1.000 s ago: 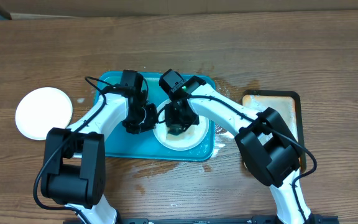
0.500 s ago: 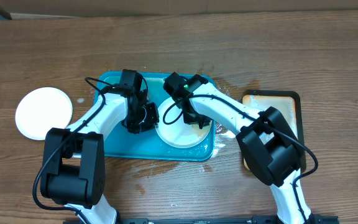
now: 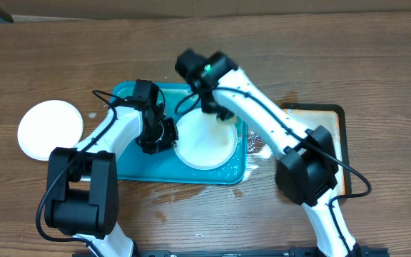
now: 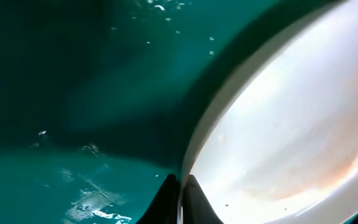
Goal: Clean dirty plates on tray and stack at the side
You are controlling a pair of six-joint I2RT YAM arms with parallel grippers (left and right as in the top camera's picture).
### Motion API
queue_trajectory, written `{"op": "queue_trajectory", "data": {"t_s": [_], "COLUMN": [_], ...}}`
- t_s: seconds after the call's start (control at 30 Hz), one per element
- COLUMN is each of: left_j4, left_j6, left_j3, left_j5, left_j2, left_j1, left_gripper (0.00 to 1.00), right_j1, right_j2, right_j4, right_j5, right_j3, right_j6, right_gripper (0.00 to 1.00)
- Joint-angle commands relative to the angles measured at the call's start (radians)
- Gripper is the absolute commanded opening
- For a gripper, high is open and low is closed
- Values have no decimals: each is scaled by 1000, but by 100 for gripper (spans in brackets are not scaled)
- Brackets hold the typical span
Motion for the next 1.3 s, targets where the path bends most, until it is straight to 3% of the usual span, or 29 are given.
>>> {"op": "queue_trajectory", "data": {"t_s": [0.0,0.2,0.53,0.73,0.97,1.27], "left_j4": [6,31,32,-240,-576,-839], "left_j6": [-6,-6,-6,-6,-30,-62], "left_j3": [1,1,64,319,643,808], "left_j5": [-62,-74,-148,-322,-653,-1027], "left_j2": [13,13,12,12,11,11], "left_j1": [7,9,21,11,-57,-183], "left_gripper": [4,4,4,4,4,4], "right_j1": [-24,-51,-158,-278,-380,-400], "right_j2": [-34,-67,-74,-74,-74,-74], "right_j4": [-63,-189,-189,-188,-137,-52], "right_j5": [37,37,-26,-44,-44,-45], "right_j3": [97,101,76,0,-131,-300], "right_j6": [19,87,68,68,47,39], "right_gripper": [4,4,4,4,4,4]}}
